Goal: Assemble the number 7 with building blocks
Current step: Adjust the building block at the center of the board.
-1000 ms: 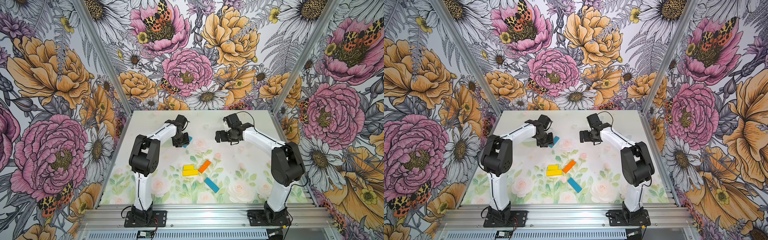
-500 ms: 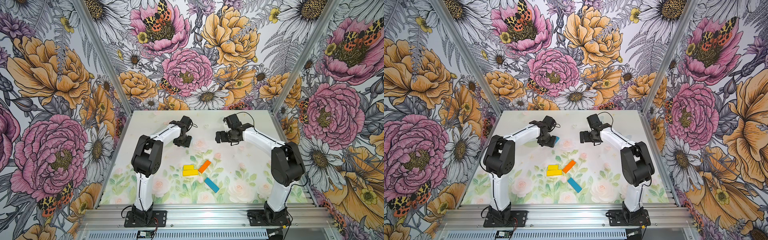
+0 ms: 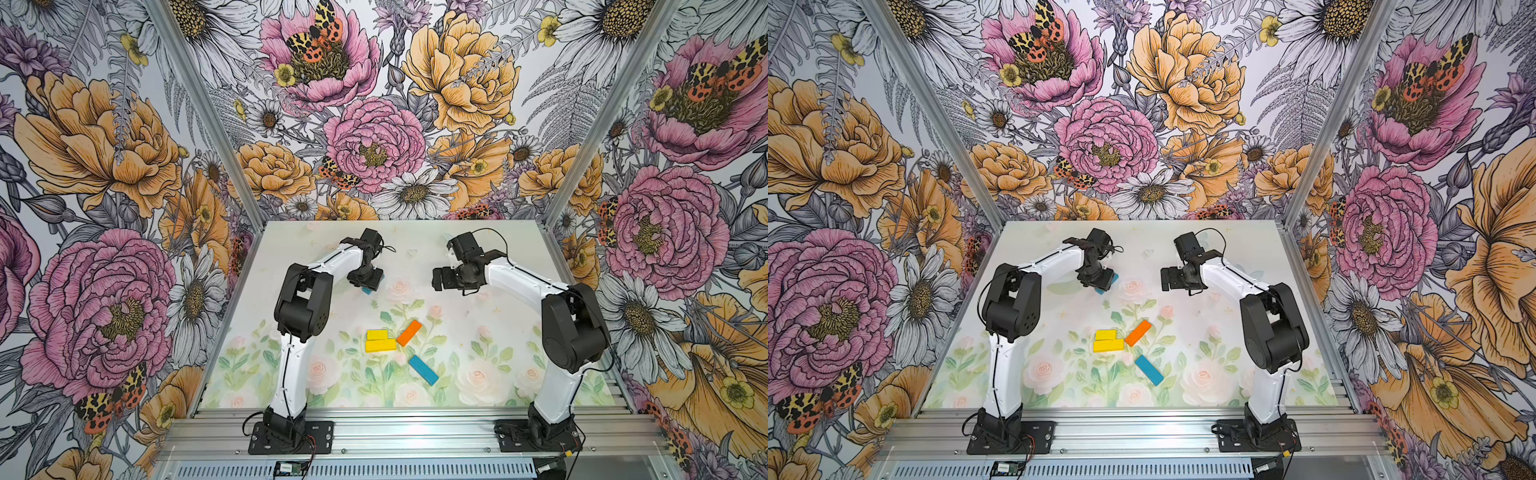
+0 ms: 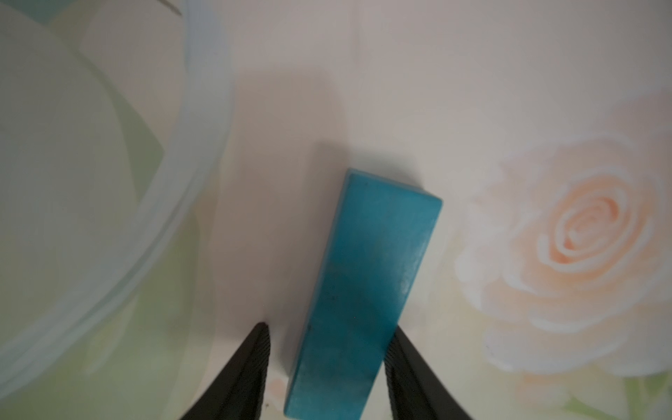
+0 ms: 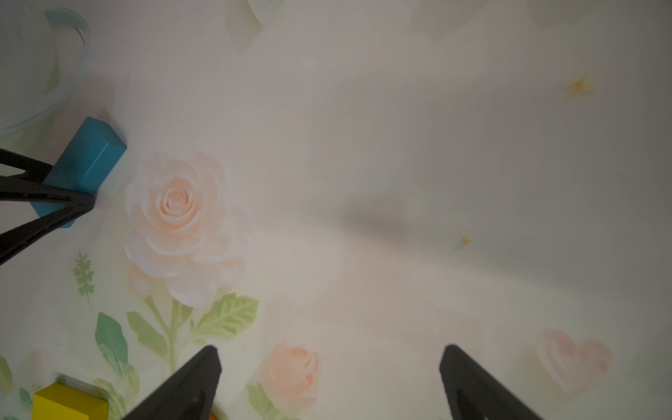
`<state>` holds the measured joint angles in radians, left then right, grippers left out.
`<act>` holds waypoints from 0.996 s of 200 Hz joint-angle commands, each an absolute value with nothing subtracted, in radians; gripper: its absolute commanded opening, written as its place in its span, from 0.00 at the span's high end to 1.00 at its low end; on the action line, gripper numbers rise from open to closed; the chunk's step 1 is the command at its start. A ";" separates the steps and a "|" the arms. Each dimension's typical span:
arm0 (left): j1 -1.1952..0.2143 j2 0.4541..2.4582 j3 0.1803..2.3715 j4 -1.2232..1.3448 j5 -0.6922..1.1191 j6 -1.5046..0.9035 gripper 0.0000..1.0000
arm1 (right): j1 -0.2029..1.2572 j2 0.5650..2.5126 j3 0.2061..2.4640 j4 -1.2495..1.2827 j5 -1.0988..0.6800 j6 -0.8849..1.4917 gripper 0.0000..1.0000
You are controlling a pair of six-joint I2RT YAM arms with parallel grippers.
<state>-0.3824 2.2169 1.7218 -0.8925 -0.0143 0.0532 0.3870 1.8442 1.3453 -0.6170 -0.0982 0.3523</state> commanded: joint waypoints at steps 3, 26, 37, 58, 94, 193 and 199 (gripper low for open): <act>-0.373 2.243 1.734 -0.894 0.027 0.110 0.50 | 0.394 1.777 1.321 -0.615 -0.063 0.371 0.02; -0.365 2.244 1.730 -0.909 0.033 0.139 0.61 | 0.393 1.764 1.311 -0.617 -0.054 0.371 0.02; -0.361 2.246 1.729 -0.919 0.031 0.151 0.64 | 0.393 1.757 1.309 -0.617 -0.048 0.370 0.02; -0.350 2.249 1.735 -0.934 0.029 0.158 0.73 | 0.393 1.753 1.309 -0.617 -0.047 0.372 0.03; -0.338 2.235 1.750 -0.946 0.028 0.182 0.78 | 0.393 1.766 1.320 -0.616 -0.050 0.367 0.03; -0.307 2.229 1.772 -0.992 0.001 0.430 0.82 | 0.393 1.810 1.343 -0.617 -0.067 0.312 0.03; -0.306 2.226 1.770 -0.993 0.004 0.445 0.83 | 0.393 1.814 1.346 -0.618 -0.071 0.310 0.03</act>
